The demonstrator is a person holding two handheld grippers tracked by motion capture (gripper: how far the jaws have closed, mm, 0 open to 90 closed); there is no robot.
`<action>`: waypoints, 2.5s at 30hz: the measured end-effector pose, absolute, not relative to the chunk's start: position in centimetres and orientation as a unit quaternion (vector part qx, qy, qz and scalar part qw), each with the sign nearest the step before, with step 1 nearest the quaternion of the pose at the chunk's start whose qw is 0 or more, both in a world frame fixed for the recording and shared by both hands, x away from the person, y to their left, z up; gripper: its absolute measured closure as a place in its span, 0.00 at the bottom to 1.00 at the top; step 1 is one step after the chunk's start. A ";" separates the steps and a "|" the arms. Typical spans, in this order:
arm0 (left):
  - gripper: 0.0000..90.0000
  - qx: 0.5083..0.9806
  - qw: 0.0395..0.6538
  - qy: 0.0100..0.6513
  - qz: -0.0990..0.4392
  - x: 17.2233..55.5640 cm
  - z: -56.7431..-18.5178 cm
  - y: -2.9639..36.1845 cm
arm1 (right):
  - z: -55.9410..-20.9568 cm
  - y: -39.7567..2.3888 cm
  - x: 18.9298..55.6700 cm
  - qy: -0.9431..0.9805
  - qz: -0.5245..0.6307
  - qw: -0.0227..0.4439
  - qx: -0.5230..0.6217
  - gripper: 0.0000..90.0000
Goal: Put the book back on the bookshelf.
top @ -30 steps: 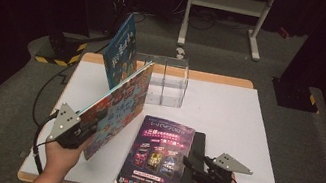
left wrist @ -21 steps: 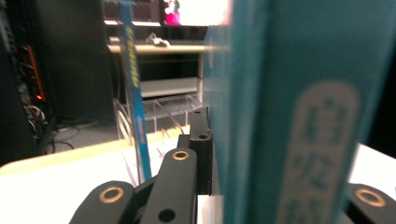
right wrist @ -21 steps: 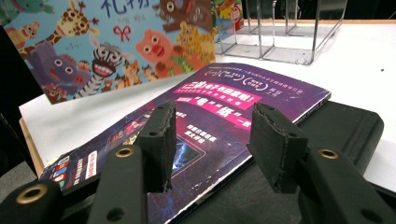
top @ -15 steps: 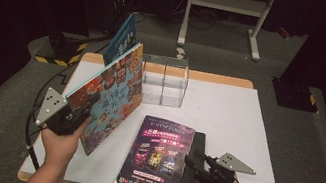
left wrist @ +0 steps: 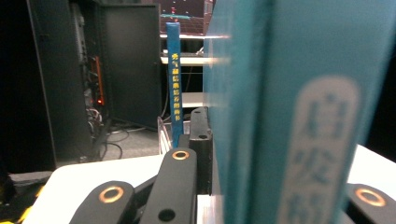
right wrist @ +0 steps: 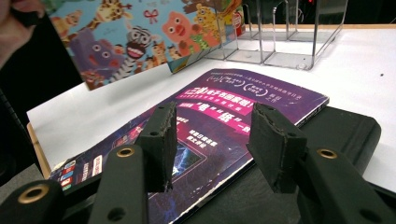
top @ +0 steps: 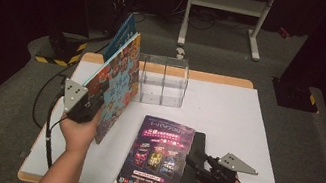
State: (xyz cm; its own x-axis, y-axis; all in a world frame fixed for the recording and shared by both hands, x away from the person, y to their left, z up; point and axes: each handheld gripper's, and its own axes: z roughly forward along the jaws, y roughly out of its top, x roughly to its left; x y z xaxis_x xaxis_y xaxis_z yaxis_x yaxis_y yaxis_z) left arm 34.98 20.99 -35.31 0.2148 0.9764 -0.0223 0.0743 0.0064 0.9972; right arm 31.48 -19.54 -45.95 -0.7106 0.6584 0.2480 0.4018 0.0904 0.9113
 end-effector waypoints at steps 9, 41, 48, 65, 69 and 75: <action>0.90 0.555 0.526 0.474 0.436 37.9 -35.6 19.5 | -45.9 -19.6 31.4 0.729 0.571 0.111 0.361 0.57; 0.89 0.551 0.514 0.482 0.447 40.2 -38.7 18.6 | -46.3 -19.4 31.2 0.734 0.569 0.102 0.356 0.57; 0.87 0.562 0.508 0.488 0.434 39.8 -38.8 19.8 | -46.5 -19.0 31.1 0.740 0.563 0.101 0.353 0.56; 0.84 0.596 0.484 0.477 0.427 35.9 -40.7 21.1 | -46.9 -18.5 31.2 0.746 0.556 0.098 0.354 0.56; 0.85 0.593 0.483 0.482 0.428 35.5 -41.0 20.9 | -47.0 -18.4 31.2 0.746 0.555 0.098 0.354 0.56; 0.88 0.585 0.480 0.486 0.438 35.5 -41.0 20.3 | -46.9 -18.5 31.2 0.746 0.556 0.097 0.354 0.56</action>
